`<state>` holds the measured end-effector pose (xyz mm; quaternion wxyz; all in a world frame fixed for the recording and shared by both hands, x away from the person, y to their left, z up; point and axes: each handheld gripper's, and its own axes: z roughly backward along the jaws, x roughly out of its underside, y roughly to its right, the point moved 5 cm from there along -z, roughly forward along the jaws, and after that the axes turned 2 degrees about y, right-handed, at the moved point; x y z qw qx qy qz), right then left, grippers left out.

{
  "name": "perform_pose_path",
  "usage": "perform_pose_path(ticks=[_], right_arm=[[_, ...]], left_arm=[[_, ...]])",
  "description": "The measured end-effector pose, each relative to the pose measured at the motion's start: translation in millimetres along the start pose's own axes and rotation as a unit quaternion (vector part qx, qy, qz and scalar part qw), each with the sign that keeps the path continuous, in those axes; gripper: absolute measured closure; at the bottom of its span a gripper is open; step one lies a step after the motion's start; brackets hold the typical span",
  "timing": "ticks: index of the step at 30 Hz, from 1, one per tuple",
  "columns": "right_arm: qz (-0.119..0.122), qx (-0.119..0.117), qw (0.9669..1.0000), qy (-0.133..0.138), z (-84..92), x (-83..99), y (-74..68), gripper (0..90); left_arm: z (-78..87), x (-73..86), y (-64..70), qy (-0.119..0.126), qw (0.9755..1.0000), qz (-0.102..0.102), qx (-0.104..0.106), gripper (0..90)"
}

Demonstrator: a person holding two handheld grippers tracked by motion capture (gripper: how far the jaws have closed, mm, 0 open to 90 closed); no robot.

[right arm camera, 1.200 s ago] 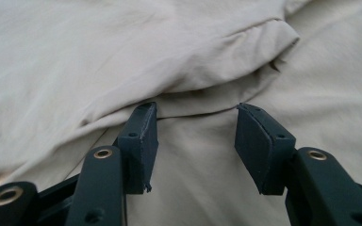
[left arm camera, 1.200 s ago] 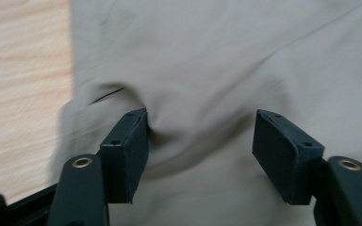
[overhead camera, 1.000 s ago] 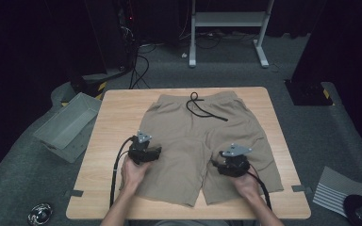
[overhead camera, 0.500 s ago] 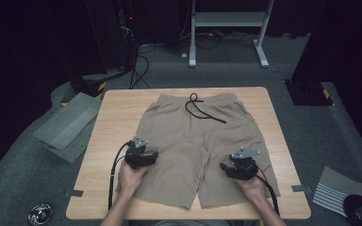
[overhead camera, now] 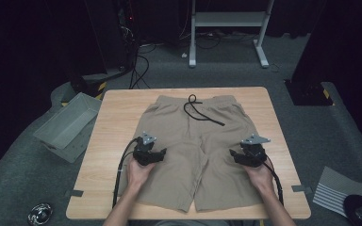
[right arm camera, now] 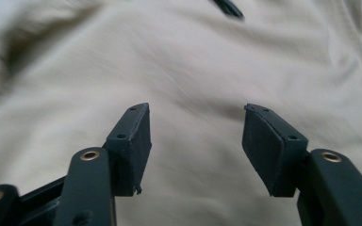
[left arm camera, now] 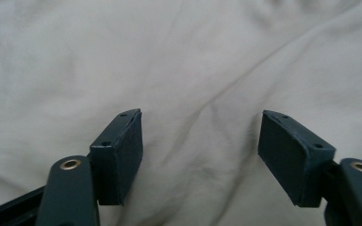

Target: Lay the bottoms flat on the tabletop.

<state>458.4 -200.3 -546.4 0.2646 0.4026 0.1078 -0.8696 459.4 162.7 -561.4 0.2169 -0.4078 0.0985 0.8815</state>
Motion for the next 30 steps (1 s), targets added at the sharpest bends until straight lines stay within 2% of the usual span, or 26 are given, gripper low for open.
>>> perform_pose_path(ticks=[1,2,3,5,9,10,13,14,16,17,18,19,21,23,30], right_arm=[[-0.001,0.001,0.9999,-0.011,-2.6,4.4,2.1,41.4],[0.001,0.003,0.9999,-0.015,-4.9,9.6,3.0,40.4],[-0.002,-0.002,1.0000,-0.004,-2.8,13.4,3.4,40.5],[0.001,-0.001,1.0000,0.000,2.9,18.8,4.7,40.4],[0.006,0.011,0.9999,-0.010,14.8,26.5,3.9,39.4],[0.013,0.012,0.9998,-0.008,17.7,27.7,1.1,39.4],[0.031,-0.002,0.9995,0.008,25.6,28.6,-13.9,39.5],[0.035,-0.007,0.9993,0.008,26.5,29.0,-19.0,39.6],[0.039,-0.018,0.9991,-0.004,21.9,31.2,-25.1,39.0],[0.034,-0.023,0.9992,-0.001,19.4,31.5,-24.9,39.1],[0.022,-0.029,0.9993,0.001,17.2,30.8,-22.9,38.8],[0.013,-0.028,0.9995,0.000,15.7,29.5,-20.3,38.9],[0.011,-0.024,0.9997,-0.001,12.3,26.7,-16.6,38.7],[0.010,-0.023,0.9997,-0.002,7.8,23.0,-13.5,38.9],[0.008,-0.012,0.9999,-0.002,-11.0,7.2,-4.2,38.0]], left_arm=[[-0.2,1.4,-0.8,0.010,0.9999,0.002,-0.001,29.1],[0.9,2.2,-1.6,0.010,0.9999,0.003,-0.003,30.1],[2.1,3.3,-2.1,0.011,0.9999,0.003,-0.003,30.3],[6.0,6.8,-4.4,0.010,0.9999,0.002,-0.002,30.2],[20.7,15.5,-11.3,-0.011,0.9997,0.016,-0.017,30.2],[25.9,17.3,-9.9,-0.012,0.9997,0.014,-0.015,30.3],[40.5,20.4,0.1,0.015,0.9999,0.009,0.000,30.3],[41.6,21.3,2.8,0.014,0.9999,0.007,0.003,30.4],[37.1,23.9,4.3,0.005,1.0000,0.000,0.004,30.2],[32.8,25.6,2.5,-0.002,1.0000,0.000,0.000,30.2],[29.2,26.3,-0.4,0.005,1.0000,0.003,0.000,29.7],[27.7,25.4,-3.8,0.011,0.9999,0.009,-0.006,29.7],[24.2,22.3,-10.8,0.012,0.9996,0.018,-0.017,31.5],[20.4,19.1,-17.1,0.010,0.9996,0.016,-0.019,31.6],[8.2,9.0,-35.4,0.011,0.9991,0.029,-0.030,30.6]])
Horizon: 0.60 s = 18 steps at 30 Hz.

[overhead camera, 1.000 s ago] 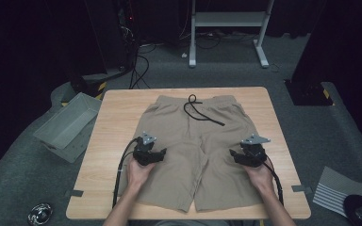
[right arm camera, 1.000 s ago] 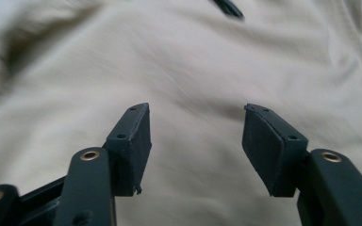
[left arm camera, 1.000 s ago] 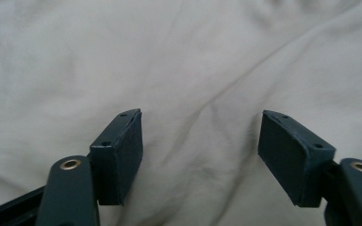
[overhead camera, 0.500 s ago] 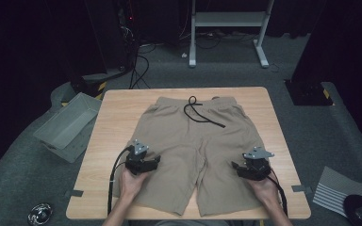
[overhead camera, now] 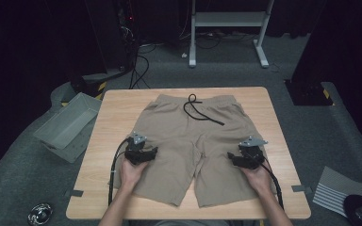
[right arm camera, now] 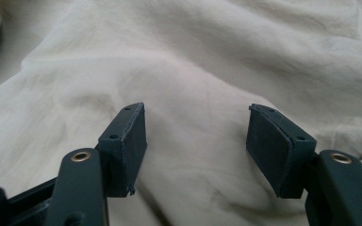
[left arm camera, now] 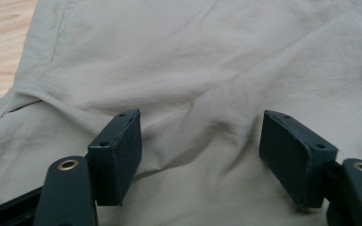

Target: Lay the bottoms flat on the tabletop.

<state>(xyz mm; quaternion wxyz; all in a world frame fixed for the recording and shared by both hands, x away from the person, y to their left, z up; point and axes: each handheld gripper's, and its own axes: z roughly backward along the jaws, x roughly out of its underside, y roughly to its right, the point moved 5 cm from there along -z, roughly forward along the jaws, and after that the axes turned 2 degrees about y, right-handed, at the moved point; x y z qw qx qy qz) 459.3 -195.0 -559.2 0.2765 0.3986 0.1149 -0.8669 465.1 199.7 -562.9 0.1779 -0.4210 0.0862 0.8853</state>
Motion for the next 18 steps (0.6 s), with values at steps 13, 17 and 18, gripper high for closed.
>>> perform_pose_path(ticks=[13,17,18], right_arm=[[-0.002,-0.004,0.9999,0.012,26.8,9.9,-16.1,40.2],[0.006,-0.003,1.0000,0.007,29.4,19.8,-22.7,39.0],[0.009,-0.002,1.0000,0.002,28.9,22.8,-24.0,38.5]], left_arm=[[31.9,9.5,37.3,0.020,0.9984,-0.025,0.047,29.4],[26.3,21.0,45.2,0.000,0.9983,-0.049,0.034,28.6],[26.8,21.4,45.1,0.000,0.9984,-0.046,0.033,27.1]])
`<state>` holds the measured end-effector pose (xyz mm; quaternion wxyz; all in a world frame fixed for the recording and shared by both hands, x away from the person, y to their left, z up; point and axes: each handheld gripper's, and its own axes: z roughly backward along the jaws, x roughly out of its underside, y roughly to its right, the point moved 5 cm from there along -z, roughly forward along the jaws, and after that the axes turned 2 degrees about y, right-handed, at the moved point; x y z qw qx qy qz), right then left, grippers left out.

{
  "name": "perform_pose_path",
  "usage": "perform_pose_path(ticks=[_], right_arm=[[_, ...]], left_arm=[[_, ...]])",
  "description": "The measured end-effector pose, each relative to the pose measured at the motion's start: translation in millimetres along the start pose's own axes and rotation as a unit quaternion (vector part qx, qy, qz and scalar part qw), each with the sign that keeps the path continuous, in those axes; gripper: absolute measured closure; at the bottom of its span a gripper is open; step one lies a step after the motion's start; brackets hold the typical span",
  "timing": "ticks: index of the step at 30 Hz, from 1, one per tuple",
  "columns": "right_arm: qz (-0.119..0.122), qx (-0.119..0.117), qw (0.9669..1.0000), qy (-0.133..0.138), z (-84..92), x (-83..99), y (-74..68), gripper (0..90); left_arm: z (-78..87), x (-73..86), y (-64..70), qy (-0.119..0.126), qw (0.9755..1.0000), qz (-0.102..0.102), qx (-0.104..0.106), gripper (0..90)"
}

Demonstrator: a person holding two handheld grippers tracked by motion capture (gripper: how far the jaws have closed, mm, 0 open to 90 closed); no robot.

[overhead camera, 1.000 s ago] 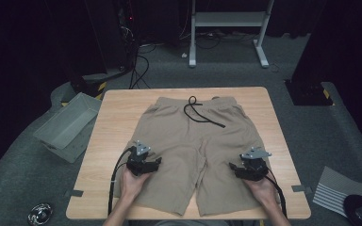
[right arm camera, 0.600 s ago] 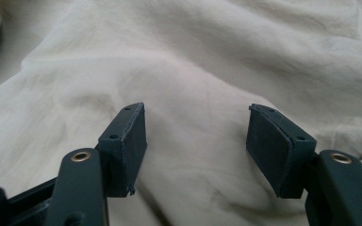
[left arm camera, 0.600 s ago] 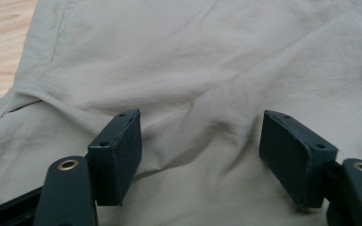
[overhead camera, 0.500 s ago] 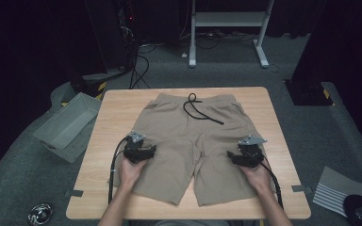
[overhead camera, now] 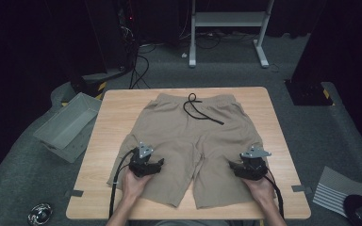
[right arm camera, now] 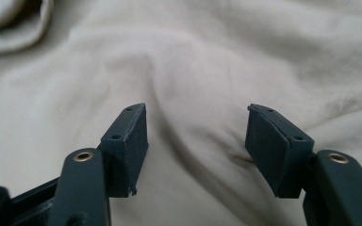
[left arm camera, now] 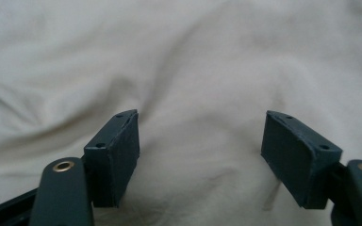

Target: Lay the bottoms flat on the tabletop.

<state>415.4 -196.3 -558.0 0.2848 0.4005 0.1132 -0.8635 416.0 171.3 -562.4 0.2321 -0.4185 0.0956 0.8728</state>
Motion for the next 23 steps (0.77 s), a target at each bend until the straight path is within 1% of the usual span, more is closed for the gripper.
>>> perform_pose_path(ticks=[1,5,8,9,23], right_arm=[[0.001,0.000,1.0000,0.001,0.2,1.6,-0.3,37.9],[0.000,-0.001,1.0000,0.000,1.4,3.1,-0.9,35.9],[-0.009,-0.003,1.0000,-0.003,1.0,3.3,0.5,34.7],[-0.008,-0.002,1.0000,-0.003,1.0,3.2,0.3,34.6],[-0.008,-0.002,1.0000,-0.003,1.0,3.3,0.3,34.4]], left_arm=[[0.9,0.5,-0.7,0.000,1.0000,-0.002,-0.001,26.9],[2.9,3.3,-0.8,-0.003,0.9999,0.008,0.009,26.6],[3.6,4.0,-0.4,-0.004,0.9999,0.006,0.008,25.8],[3.5,4.0,-0.6,-0.003,0.9999,0.009,0.009,25.7],[3.6,4.1,-0.7,-0.004,0.9999,0.009,0.008,25.5]])
